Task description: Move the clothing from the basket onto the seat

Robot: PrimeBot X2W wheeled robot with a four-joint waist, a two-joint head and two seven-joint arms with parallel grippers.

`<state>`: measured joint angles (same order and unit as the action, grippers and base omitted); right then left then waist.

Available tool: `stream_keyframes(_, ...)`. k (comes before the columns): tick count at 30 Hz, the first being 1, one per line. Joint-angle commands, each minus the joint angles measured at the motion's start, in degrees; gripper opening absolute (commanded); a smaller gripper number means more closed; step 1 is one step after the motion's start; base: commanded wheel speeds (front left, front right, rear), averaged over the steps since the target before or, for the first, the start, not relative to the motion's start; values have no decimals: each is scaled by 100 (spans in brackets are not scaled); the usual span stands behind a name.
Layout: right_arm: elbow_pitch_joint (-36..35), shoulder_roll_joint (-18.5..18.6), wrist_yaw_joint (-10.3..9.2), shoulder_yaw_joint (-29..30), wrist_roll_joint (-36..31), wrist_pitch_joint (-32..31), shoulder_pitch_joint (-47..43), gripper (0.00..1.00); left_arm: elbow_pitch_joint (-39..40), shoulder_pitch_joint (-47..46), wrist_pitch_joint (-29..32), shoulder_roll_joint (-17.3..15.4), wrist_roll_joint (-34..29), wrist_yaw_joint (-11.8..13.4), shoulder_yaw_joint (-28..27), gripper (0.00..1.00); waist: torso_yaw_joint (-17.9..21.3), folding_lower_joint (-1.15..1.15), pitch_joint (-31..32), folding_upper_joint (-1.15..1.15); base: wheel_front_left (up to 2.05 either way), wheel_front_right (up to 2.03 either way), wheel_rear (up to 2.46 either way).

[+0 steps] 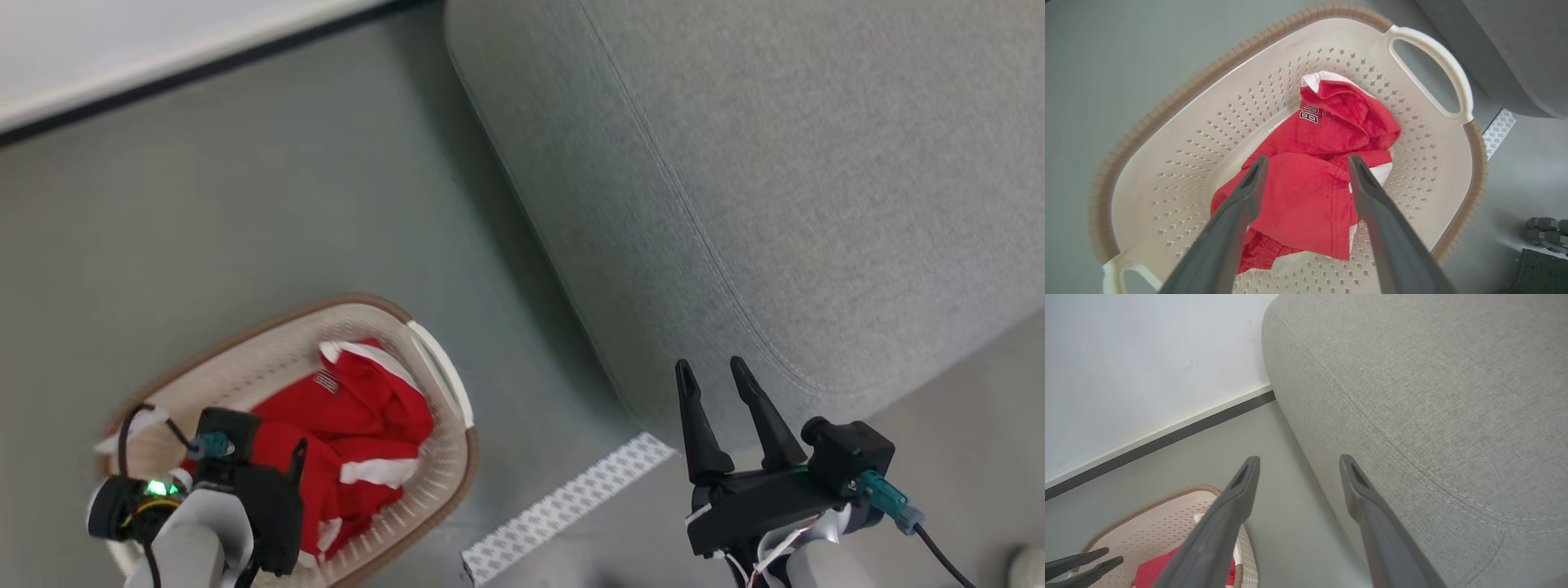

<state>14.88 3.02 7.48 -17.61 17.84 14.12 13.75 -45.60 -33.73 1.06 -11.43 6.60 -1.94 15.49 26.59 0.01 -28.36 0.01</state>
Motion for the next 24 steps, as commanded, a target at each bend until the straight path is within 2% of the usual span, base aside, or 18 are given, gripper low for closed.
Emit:
stream_keyframes(1,11,-41,2,-64,112,52,105,100,-154,-202,97,-93,-149,-28,102,100,558,-1,-819,-1,0,0,0)
stream_keyframes(8,28,-38,2,-174,335,97,130,100,-602,-616,445,-34,-299,-88,364,100,527,-1,-1108,-1,0,0,0)
stream_keyframes(11,-60,-37,2,-185,429,99,84,100,-770,-750,560,-15,-337,53,397,100,517,-1,-1206,-1,0,0,0)
stream_keyframes(16,-174,-34,2,-206,525,95,-13,100,-1041,-899,598,16,-462,545,406,100,508,-1,-1313,-1,0,0,0)
stream_keyframes(24,-393,-33,2,-154,696,93,-207,100,-1657,-1155,559,-15,-681,811,660,100,498,-1,-1459,-1,0,0,0)
